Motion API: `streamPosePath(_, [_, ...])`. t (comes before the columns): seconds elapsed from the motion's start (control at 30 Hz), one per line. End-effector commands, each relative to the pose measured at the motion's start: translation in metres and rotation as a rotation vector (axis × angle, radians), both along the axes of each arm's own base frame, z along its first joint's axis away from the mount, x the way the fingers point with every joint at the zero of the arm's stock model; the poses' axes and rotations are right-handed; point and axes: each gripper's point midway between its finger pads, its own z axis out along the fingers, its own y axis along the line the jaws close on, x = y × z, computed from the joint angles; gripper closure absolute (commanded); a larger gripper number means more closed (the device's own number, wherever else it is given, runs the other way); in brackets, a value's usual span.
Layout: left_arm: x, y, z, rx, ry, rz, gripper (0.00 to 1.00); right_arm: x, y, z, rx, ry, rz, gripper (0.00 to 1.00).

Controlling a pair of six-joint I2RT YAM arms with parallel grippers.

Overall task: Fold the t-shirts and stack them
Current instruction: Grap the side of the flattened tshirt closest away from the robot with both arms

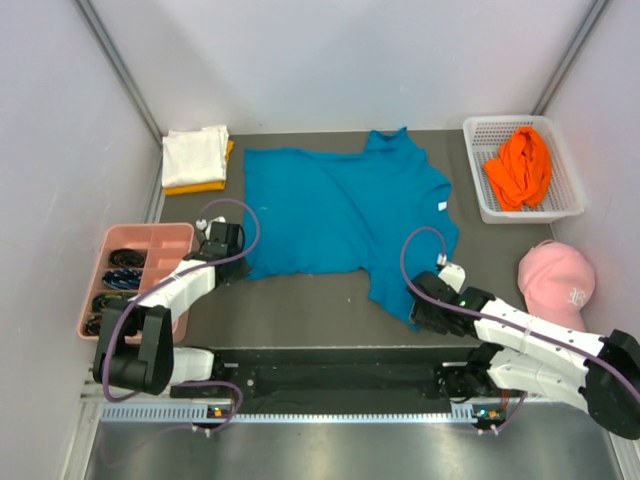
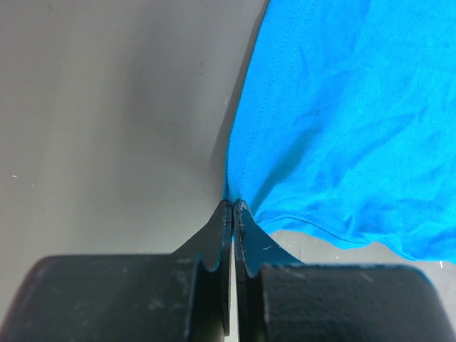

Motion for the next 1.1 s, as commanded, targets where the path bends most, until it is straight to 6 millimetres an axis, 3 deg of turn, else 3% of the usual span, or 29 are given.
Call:
streamPosePath(0.0, [0.014, -0.001, 0.02, -0.006, -0.065, -0.007, 1.0, -0.002, 0.005, -0.004, 0.017, 0.003, 0.021, 0.57])
streamPosePath(0.27, [0.014, 0.0, 0.021, -0.002, -0.069, -0.006, 1.0, -0.005, 0.008, -0.007, 0.033, 0.014, 0.031, 0.71])
streamPosePath(0.43, [0.014, 0.0, 0.022, -0.003, -0.07, -0.005, 1.0, -0.005, 0.008, -0.007, 0.032, 0.016, 0.033, 0.86])
streamPosePath(0.53, [0.014, 0.001, 0.021, 0.0, -0.069, -0.004, 1.0, -0.006, 0.008, -0.008, 0.032, 0.018, 0.035, 1.0])
streamPosePath(0.8, [0.013, 0.006, 0.027, 0.017, -0.074, 0.0, 1.0, -0.001, 0.0, 0.009, 0.005, -0.023, 0.021, 1.0])
streamPosePath(1.07, [0.014, 0.012, 0.058, 0.031, -0.124, 0.012, 1.0, 0.001, -0.014, 0.047, -0.005, -0.085, -0.004, 1.0])
